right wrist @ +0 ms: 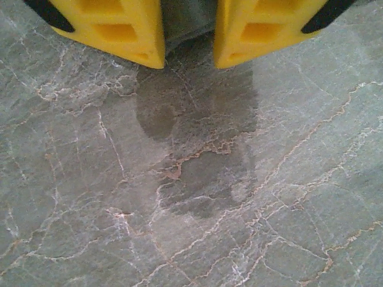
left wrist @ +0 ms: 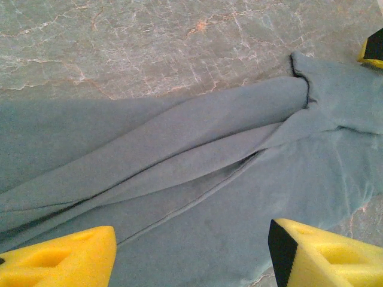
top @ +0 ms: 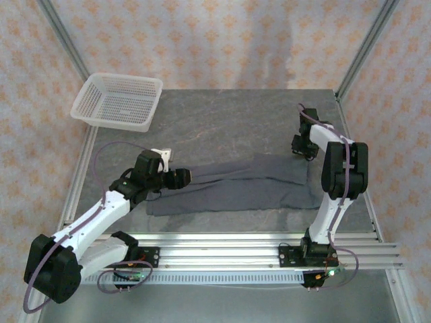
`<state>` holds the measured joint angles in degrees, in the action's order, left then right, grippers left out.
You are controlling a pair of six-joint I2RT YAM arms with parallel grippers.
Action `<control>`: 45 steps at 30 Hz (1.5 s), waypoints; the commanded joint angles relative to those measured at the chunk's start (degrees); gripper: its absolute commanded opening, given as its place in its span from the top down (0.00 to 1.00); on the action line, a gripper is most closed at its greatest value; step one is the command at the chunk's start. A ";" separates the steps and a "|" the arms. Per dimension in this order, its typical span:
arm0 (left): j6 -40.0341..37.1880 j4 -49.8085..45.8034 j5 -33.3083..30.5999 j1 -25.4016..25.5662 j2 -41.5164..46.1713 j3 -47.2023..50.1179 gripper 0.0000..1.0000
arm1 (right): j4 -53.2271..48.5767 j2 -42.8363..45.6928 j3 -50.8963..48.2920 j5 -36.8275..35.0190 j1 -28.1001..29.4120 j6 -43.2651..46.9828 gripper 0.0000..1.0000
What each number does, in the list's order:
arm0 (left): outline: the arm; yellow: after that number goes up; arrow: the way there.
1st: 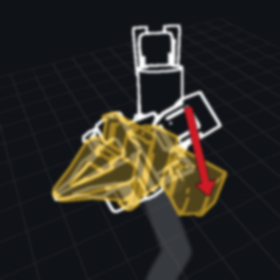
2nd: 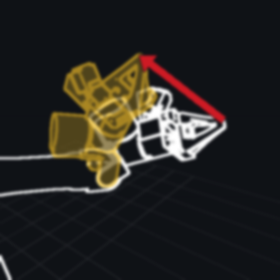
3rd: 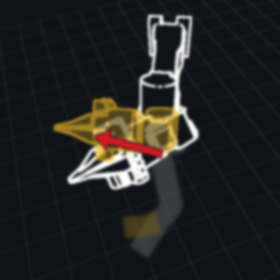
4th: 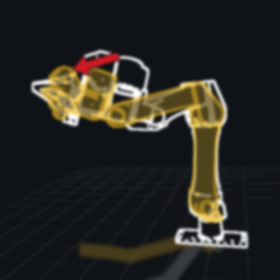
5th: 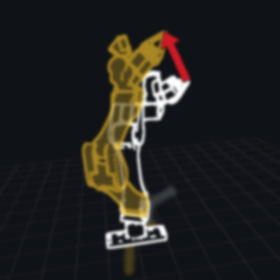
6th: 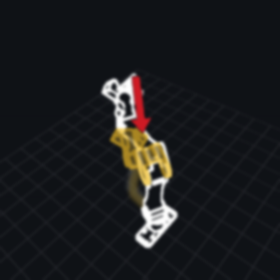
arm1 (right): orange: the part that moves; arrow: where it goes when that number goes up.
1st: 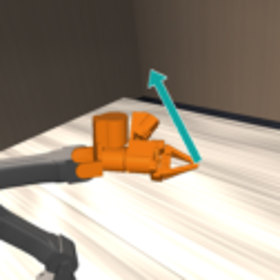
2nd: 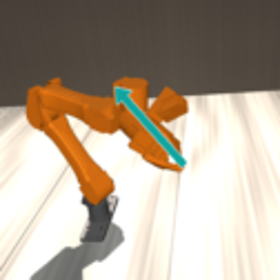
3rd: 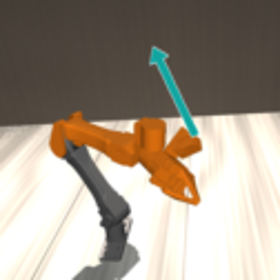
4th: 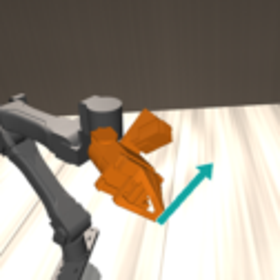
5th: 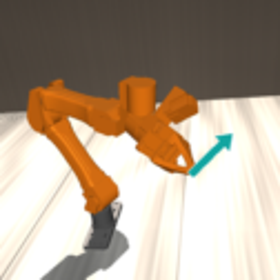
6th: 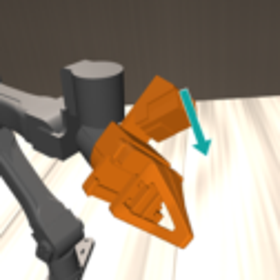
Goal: Fold the inside-out t-shirt
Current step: Smooth out the T-shirt at the center of the table.
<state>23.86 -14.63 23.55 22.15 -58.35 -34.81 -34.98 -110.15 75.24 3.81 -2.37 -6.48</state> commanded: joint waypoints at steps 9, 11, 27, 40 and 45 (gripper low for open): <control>-0.92 0.93 -2.94 0.70 0.00 -0.98 0.31 | -3.09 -1.75 3.06 -2.50 1.32 1.71 1.00; -0.92 1.01 -3.03 0.70 -0.15 -0.88 0.31 | -3.37 -1.76 3.23 -2.41 1.34 1.73 1.00; -0.74 0.57 -4.27 0.69 -1.50 -1.71 0.31 | -1.23 12.28 -2.37 -0.29 1.58 -2.07 1.00; -0.65 0.82 -4.83 0.72 -1.92 -1.58 0.31 | 7.58 30.07 -21.53 6.73 1.56 -12.28 1.00; -1.16 0.70 -4.76 0.78 -3.65 -2.68 0.31 | 11.66 57.84 -42.28 0.27 1.58 -22.29 1.00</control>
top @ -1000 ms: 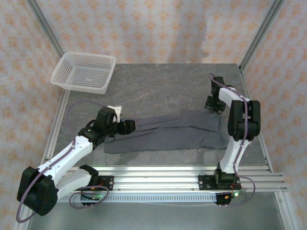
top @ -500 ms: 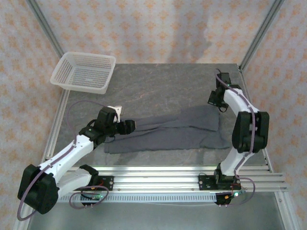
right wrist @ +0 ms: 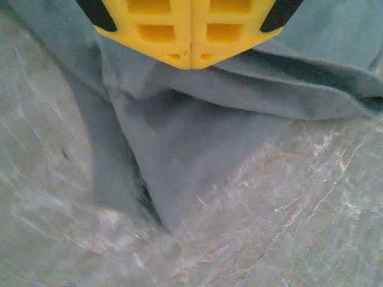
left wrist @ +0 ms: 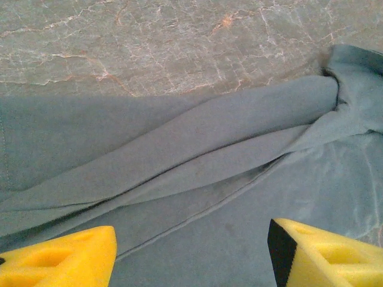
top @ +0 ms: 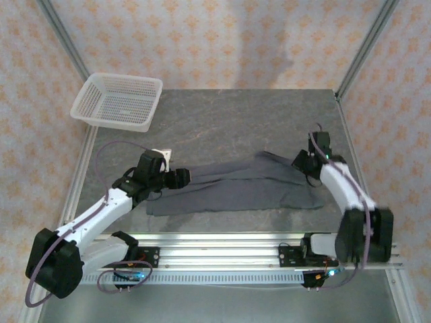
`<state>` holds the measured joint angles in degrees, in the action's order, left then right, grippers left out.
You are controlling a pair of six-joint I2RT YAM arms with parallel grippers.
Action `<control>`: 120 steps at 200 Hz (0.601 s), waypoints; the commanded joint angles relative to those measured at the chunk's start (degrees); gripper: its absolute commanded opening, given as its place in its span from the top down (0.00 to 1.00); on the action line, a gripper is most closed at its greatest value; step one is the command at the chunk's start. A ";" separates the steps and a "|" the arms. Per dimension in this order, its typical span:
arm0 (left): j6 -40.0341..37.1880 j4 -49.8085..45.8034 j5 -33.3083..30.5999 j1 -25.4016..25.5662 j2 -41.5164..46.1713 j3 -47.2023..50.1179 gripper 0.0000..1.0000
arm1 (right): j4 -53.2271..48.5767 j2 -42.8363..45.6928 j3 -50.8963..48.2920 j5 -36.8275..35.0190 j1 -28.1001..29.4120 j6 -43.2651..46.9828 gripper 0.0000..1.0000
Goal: Fold the inside-out t-shirt
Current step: Smooth out the T-shirt at the center of the table.
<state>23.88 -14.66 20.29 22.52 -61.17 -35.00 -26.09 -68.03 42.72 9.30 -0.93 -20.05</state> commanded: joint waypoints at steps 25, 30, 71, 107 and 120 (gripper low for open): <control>-0.86 2.94 -1.38 0.50 -2.14 -2.53 0.31 | -0.40 40.50 -22.49 -7.09 0.18 -15.31 0.99; -0.79 3.28 -1.42 0.55 -2.53 -2.52 0.31 | -1.77 43.15 -22.95 -7.61 0.14 -16.01 0.94; 0.07 4.80 -0.78 0.66 -5.01 -2.96 0.32 | 10.36 46.93 -22.85 -7.12 0.14 -17.41 0.57; -0.06 3.78 -1.51 0.68 -3.49 -2.31 0.32 | 20.33 18.14 -12.10 11.09 1.13 -11.81 0.58; -0.24 3.57 -0.97 0.72 -2.97 -2.04 0.32 | 16.57 7.29 -6.28 14.54 3.77 -8.56 0.62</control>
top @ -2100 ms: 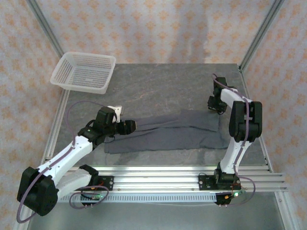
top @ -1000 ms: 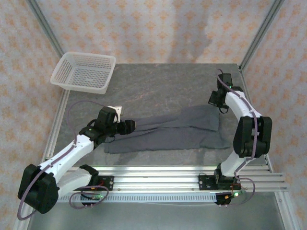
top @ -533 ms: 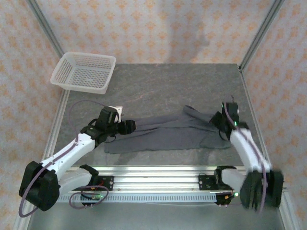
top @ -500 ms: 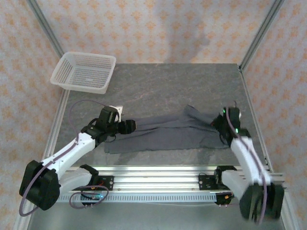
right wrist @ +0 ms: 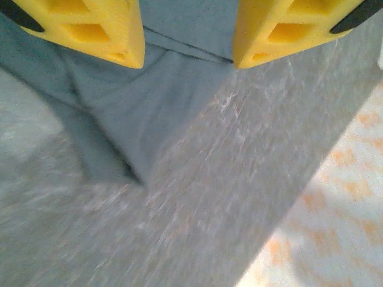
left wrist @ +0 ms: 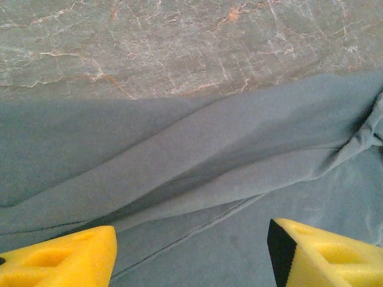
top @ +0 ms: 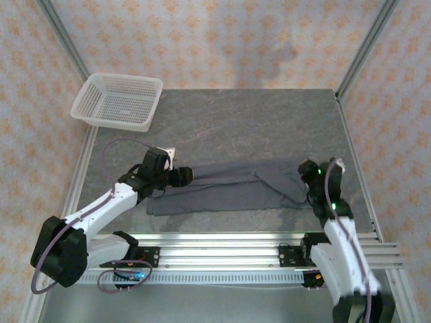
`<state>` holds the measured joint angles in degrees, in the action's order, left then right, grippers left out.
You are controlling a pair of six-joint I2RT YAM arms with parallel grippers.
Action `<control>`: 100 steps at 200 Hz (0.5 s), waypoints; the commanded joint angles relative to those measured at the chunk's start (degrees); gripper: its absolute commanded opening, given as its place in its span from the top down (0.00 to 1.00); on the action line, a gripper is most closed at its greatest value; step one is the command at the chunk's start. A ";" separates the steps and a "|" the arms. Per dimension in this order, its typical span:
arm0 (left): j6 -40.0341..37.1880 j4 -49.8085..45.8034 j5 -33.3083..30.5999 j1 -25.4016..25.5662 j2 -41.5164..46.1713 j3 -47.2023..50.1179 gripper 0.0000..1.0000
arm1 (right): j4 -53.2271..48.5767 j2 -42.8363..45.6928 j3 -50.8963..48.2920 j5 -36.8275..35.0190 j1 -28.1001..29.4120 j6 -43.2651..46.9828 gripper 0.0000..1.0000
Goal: Fold the inside-out t-shirt
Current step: Smooth out the T-shirt at the center of the table, then rotate the T-shirt at the center of the table.
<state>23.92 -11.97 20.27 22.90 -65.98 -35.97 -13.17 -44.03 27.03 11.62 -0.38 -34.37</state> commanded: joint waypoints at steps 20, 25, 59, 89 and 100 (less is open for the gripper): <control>-0.31 0.40 1.41 0.52 0.80 -1.17 0.32 | -3.27 -29.30 17.42 11.12 7.66 9.89 0.67; 0.07 -0.08 1.37 0.69 0.33 -1.28 0.33 | -4.77 -31.27 18.67 9.89 8.29 9.93 0.69; 6.31 -1.78 -4.84 4.05 -2.27 -1.85 1.00 | -10.22 -37.29 20.35 -3.80 8.61 5.36 0.91; 17.43 -6.42 -16.75 4.26 -7.89 -4.46 1.00 | -12.40 -40.96 19.98 -7.22 6.97 3.39 0.99; 20.95 -8.42 -20.70 4.01 -10.64 -6.19 1.00 | -12.49 -42.27 19.56 -7.03 5.93 2.91 1.00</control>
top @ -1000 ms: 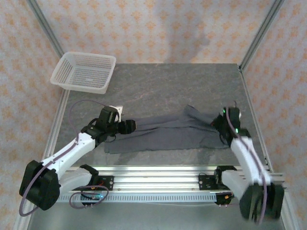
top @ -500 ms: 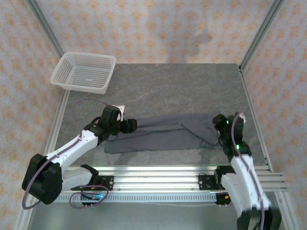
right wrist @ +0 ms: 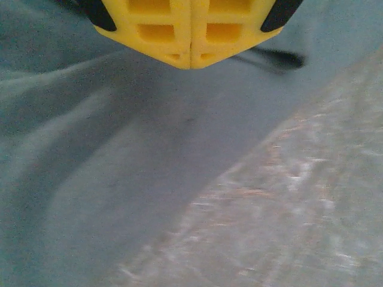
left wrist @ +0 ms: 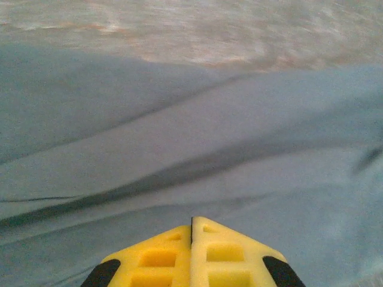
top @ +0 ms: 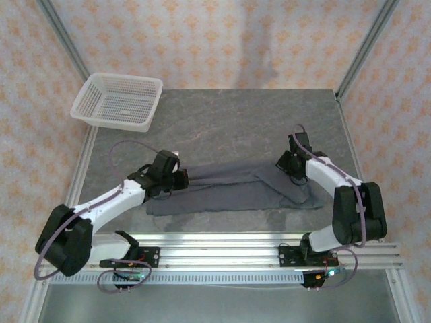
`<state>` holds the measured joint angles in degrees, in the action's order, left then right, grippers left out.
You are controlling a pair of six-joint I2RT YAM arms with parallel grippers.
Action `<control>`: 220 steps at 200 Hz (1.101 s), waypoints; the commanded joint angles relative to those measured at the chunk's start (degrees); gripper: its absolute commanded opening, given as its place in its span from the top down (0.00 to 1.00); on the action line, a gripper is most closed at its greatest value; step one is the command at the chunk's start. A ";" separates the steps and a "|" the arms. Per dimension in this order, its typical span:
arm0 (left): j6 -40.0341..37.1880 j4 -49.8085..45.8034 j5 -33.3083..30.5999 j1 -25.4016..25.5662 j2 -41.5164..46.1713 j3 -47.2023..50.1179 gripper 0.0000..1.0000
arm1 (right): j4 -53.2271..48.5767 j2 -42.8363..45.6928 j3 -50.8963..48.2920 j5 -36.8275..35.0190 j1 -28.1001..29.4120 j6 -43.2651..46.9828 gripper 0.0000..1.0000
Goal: Fold the inside-out t-shirt
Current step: Rotate the T-shirt at the center of the table.
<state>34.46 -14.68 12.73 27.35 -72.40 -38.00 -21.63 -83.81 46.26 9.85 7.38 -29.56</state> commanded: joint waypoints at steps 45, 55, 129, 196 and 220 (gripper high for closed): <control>16.32 0.75 -11.92 -0.81 -20.82 -9.75 1.00 | -3.60 -8.39 -0.11 -2.08 -4.48 -2.15 1.00; 17.53 2.61 -11.55 -0.81 -24.47 -11.50 1.00 | -4.22 -9.59 0.29 -1.85 -4.52 -2.32 1.00; 14.52 5.00 -13.81 -3.88 -55.36 -45.84 1.00 | -10.23 -5.81 -1.96 1.49 -3.16 -3.05 1.00; 11.05 7.79 -0.32 -3.28 -77.49 -83.94 1.00 | -7.61 2.38 -9.96 7.93 19.16 -20.28 0.98; 10.19 7.20 2.24 -3.12 -81.71 -93.57 1.00 | -3.31 -1.05 -7.77 6.85 30.53 -26.47 0.99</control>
<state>46.98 -3.84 10.04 23.51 -150.80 -123.63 -26.63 -80.73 38.57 15.20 27.97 -46.11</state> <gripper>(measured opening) 0.039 0.040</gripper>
